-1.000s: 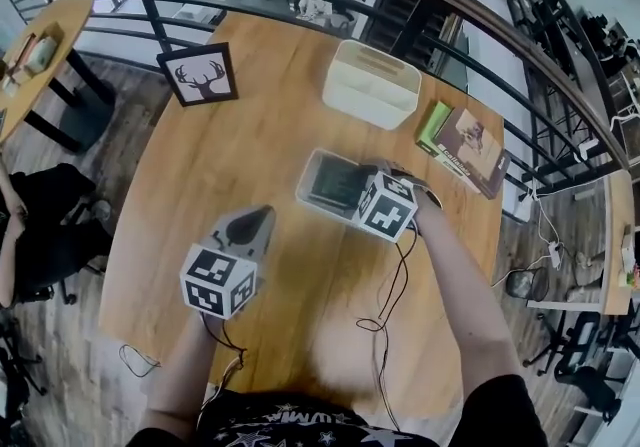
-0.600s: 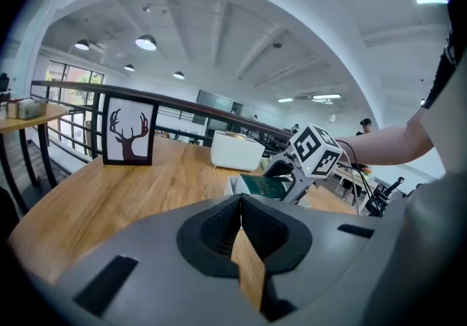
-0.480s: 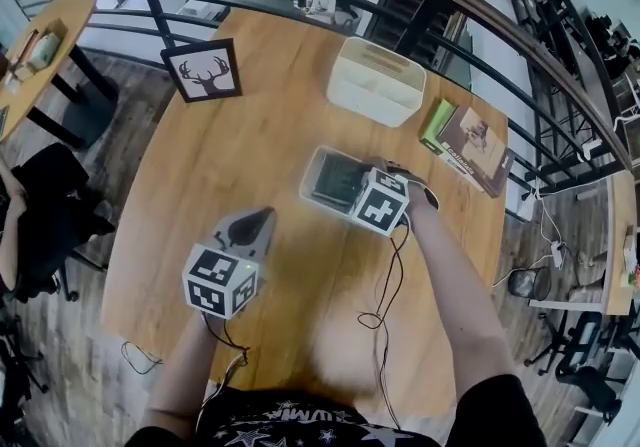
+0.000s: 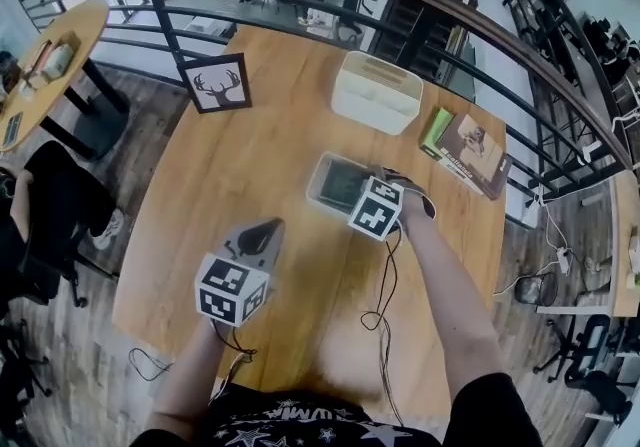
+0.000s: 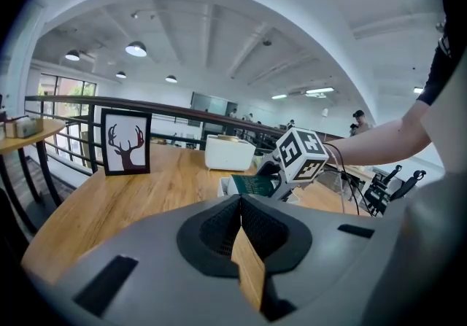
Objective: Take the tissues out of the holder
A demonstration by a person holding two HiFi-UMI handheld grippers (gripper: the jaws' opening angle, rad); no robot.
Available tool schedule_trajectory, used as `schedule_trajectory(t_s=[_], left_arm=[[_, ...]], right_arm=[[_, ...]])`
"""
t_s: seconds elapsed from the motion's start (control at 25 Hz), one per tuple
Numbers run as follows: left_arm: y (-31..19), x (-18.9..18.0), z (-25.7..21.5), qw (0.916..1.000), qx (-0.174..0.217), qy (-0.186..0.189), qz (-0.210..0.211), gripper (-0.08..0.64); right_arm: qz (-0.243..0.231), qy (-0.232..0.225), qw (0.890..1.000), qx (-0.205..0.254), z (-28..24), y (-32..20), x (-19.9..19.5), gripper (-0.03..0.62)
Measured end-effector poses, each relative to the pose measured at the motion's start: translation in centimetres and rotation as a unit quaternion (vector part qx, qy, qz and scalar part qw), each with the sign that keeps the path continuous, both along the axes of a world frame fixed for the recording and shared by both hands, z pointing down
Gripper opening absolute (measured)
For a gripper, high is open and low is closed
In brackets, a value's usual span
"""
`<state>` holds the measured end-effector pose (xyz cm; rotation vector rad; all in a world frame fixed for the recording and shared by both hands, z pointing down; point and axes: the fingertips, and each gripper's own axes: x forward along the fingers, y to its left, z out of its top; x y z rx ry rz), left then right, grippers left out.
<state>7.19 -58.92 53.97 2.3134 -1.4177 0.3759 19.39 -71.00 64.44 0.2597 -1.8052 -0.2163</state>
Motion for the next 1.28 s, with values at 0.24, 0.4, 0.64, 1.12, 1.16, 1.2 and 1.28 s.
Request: schedule_trajectory(t_s=[0.24, 0.4, 0.64, 1.12, 1.16, 1.2, 1.28], left_arm=[[2.2, -0.3, -1.4, 0.9999, 0.006, -0.010, 0.008, 0.012], [3.7, -0.2, -2.5, 0.9998, 0.014, -0.009, 0.015, 0.012], [5.9, -0.6, -4.0, 0.9994, 0.025, -0.004, 0.023, 0.012], [10.4, -1.9, -6.9, 0.9972, 0.051, 0.008, 0.055, 0.012], [10.9, -2.1, -7.0, 0.9969, 0.052, 0.008, 0.058, 0.012], [11.3, -2.3, -7.2, 0.9967, 0.054, 0.009, 0.061, 0.012], [12.3, -2.5, -7.5, 0.9961, 0.058, 0.010, 0.066, 0.012]], right_arm=[[0.019, -0.008, 0.998, 0.051, -2.5, 0.8, 0.1, 0.362], [0.054, -0.031, 0.995, 0.077, -5.4, 0.8, 0.6, 0.362], [0.062, -0.052, 0.990, 0.112, -9.1, 3.4, 0.8, 0.362], [0.132, -0.179, 0.961, 0.166, -16.5, 12.1, -0.8, 0.362], [0.138, -0.189, 0.958, 0.166, -16.9, 12.9, -0.9, 0.362], [0.145, -0.200, 0.955, 0.165, -17.3, 13.8, -1.1, 0.362], [0.159, -0.223, 0.949, 0.158, -17.8, 15.5, -1.5, 0.362]])
